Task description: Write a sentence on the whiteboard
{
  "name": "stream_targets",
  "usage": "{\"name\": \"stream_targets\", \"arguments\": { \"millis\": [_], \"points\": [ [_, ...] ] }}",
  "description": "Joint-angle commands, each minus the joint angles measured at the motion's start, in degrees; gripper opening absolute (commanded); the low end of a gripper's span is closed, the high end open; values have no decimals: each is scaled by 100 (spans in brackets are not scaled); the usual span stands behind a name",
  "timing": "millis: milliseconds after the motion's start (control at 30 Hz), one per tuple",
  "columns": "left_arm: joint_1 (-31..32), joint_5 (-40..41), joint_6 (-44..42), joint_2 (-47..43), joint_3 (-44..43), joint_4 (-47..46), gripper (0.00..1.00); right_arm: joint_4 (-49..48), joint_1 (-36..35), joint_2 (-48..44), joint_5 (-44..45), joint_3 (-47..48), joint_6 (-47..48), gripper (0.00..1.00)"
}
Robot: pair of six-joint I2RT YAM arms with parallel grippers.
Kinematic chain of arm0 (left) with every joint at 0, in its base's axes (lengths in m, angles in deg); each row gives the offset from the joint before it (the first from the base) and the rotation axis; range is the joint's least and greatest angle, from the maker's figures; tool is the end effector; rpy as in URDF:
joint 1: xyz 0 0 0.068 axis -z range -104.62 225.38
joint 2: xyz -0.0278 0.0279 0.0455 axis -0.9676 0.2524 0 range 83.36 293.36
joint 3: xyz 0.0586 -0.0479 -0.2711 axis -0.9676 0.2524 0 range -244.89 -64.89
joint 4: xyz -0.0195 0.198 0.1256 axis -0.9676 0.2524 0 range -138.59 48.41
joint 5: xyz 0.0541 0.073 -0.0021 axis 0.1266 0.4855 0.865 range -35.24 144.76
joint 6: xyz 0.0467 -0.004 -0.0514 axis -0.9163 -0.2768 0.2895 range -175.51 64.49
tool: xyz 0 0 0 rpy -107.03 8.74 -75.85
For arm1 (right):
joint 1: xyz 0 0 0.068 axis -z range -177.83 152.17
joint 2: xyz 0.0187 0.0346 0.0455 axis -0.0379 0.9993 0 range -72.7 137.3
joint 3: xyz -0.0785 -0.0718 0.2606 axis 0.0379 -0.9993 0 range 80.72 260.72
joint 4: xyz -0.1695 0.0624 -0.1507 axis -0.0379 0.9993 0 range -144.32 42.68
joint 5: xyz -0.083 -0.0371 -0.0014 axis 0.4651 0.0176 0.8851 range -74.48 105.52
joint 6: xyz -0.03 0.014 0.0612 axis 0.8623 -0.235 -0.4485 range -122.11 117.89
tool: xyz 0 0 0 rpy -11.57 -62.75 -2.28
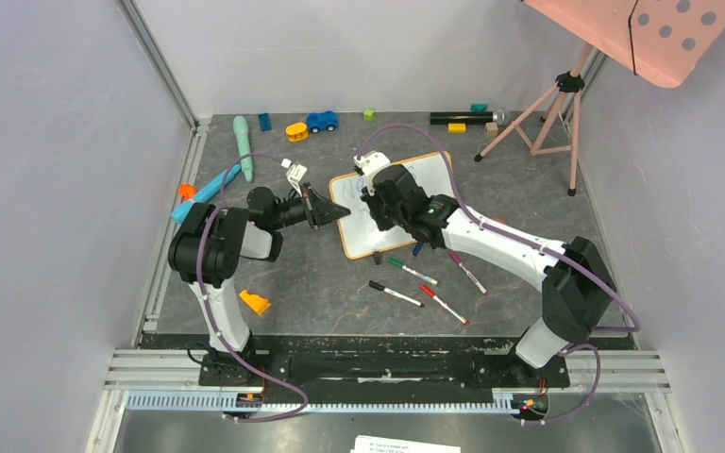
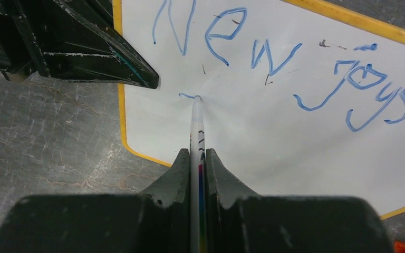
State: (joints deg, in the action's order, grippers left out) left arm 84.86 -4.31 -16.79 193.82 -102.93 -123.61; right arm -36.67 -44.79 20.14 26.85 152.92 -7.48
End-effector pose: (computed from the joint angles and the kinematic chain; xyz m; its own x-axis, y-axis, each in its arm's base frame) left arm 0.3284 -0.1040 0.1853 -0.5467 -0.2348 -0.8037 0.7535 0.2807 -0.5946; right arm 0.2534 0.2549 0.2857 -0.4783 -0.3778 -0.7928 -0.5692 0.8208 -0.0478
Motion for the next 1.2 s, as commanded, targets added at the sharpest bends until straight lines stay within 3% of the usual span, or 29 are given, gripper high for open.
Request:
{"name": "stream_targets", "arguments": {
  "millis": [0,1167],
  "points": [
    [-33,273,-607,74,-107,-123,3,-646,20,-405,-125,-149,54,0],
    [-60,186,-566,87,-106,-218,2,-650,16,51,10,268,119,0]
  ]
}}
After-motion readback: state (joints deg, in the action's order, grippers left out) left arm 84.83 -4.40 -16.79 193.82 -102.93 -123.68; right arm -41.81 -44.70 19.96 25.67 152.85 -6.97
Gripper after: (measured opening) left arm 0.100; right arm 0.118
